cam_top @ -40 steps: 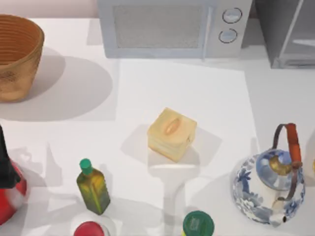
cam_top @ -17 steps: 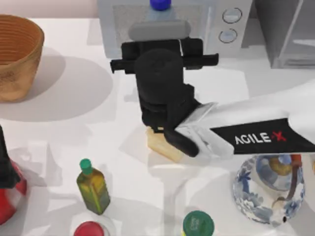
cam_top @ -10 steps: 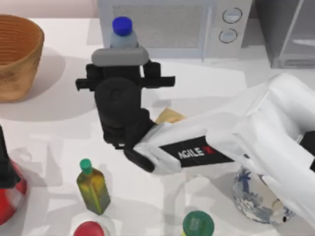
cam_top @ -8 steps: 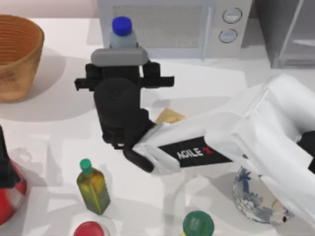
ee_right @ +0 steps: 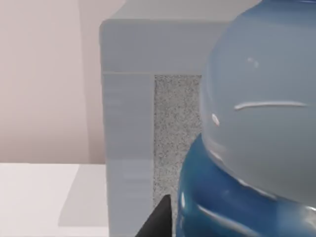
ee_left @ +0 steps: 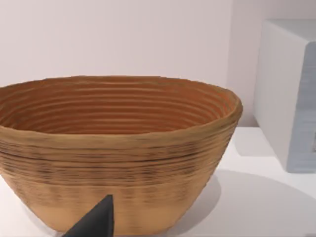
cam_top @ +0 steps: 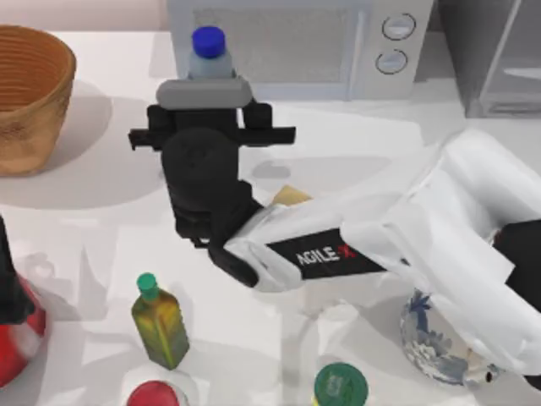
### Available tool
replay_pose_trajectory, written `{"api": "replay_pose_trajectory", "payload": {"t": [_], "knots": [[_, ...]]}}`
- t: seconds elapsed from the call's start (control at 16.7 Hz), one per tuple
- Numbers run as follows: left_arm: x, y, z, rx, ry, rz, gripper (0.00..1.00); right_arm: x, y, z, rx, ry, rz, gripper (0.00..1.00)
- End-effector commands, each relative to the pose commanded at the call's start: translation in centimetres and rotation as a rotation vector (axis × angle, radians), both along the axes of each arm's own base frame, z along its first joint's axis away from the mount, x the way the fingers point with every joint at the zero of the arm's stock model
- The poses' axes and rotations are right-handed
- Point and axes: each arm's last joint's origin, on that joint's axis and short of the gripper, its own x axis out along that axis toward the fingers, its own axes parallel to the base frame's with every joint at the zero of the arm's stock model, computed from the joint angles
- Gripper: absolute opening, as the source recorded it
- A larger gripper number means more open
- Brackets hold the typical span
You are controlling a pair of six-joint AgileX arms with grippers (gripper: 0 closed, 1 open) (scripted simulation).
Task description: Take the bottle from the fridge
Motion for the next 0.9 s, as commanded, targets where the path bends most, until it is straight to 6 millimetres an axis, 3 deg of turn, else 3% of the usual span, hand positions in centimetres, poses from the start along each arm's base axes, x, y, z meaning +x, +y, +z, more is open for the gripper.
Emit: {"api": "replay_pose_trajectory", "payload": {"t": [0.24, 0.54, 0.9], "knots": [[0.0, 0.0, 0.0, 0.0, 0.0, 0.0, 1.0, 3.1, 0.2, -1.8, 0.002, -0.004, 0.006, 0.0], [0.0, 0.0, 0.0, 0.0, 0.0, 0.0, 1.0, 3.6, 0.1, -2.2, 0.0, -0.002, 0.007, 0.0], [0.0, 0.0, 0.0, 0.0, 0.0, 0.0, 1.0, 3.6, 0.1, -2.2, 0.0, -0.002, 0.007, 0.45]]}}
